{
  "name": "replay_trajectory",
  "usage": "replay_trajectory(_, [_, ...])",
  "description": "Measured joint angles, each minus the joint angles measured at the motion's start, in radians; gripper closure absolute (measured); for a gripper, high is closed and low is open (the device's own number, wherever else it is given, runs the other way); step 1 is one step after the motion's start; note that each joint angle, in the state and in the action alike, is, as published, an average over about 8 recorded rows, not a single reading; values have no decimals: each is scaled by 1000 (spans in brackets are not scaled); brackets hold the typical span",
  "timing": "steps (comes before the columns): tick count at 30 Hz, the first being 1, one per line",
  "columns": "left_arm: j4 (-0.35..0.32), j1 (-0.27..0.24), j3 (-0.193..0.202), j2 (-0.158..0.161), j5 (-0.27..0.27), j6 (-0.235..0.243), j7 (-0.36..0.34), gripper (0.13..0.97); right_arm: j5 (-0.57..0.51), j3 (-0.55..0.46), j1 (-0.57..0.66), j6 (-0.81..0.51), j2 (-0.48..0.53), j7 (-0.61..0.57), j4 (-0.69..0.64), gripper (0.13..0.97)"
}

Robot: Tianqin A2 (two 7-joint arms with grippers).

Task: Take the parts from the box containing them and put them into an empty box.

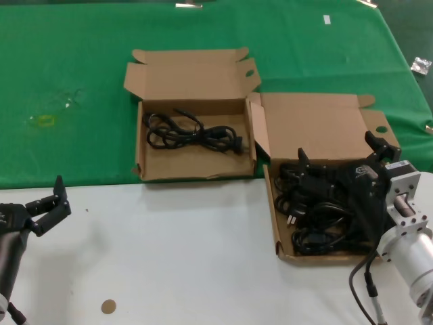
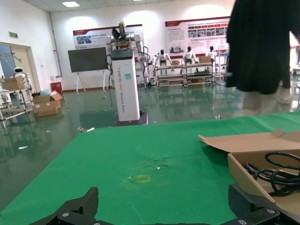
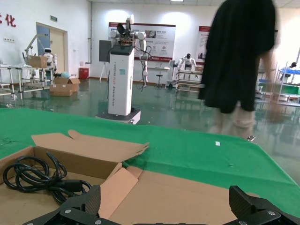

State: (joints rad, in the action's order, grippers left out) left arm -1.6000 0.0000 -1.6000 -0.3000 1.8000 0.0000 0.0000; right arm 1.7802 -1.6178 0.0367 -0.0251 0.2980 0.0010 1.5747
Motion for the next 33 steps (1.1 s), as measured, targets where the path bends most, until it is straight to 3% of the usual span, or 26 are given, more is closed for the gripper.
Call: replay_trajectory(33, [0,0,0,0,0,0,0,132,0,0,0,0,0,0,0,129])
